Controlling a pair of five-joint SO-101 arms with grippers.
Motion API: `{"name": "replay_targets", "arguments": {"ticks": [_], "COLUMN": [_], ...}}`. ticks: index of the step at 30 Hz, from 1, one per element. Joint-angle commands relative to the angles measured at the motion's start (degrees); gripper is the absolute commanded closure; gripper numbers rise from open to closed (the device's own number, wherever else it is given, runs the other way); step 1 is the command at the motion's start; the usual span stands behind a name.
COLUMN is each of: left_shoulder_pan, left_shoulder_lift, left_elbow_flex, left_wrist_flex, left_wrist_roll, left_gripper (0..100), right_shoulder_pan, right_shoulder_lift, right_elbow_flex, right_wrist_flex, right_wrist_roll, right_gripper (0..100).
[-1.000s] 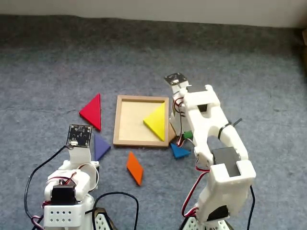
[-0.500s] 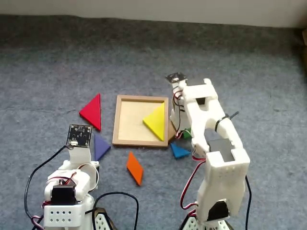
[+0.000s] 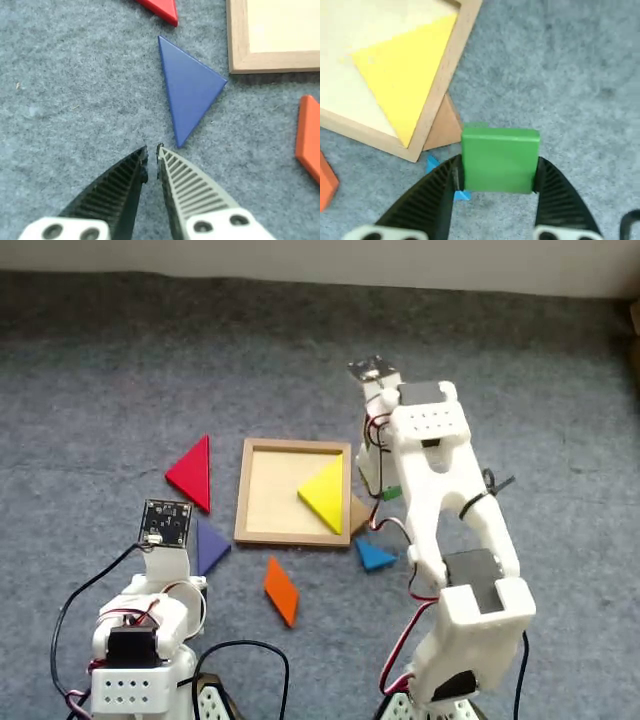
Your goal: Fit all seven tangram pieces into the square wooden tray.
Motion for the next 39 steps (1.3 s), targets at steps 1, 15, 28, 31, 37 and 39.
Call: {"name": "replay_targets", "arguments": {"ticks": [1, 15, 28, 31, 37, 39], "left_shoulder_pan": [-0.31, -0.31, -0.31, -0.31, -0.31, -0.31], "left_shoulder_lift": [-2.07, -2.07, -2.07, -2.07, -2.07, -2.07], "left_elbow_flex": [1.10, 1.10, 1.10, 1.10, 1.10, 1.10], "left_wrist_flex": [0.26, 0.26, 0.26, 0.26, 0.26, 0.26], "left_wrist_roll": [-0.35, -0.35, -0.35, -0.35, -0.35, -0.35], "left_gripper": [95, 95, 95, 95, 95, 95], "right_shoulder_pan": [-6.02, -16.22, -18.24, -18.24, -18.33, -18.77], "right_shoulder_lift": [-3.47, 7.78, 10.07, 10.07, 9.89, 10.15], "right_elbow_flex": [-2.77, -3.12, -3.12, -3.12, -3.91, -5.41], "right_wrist_flex": [-3.65, -22.20, -23.87, -24.75, -25.01, -25.01], "right_wrist_roll": [0.26, 0.53, 0.35, 0.35, 0.35, 0.35], "right_gripper": [83.8, 83.8, 83.5, 83.5, 83.4, 83.4]}}
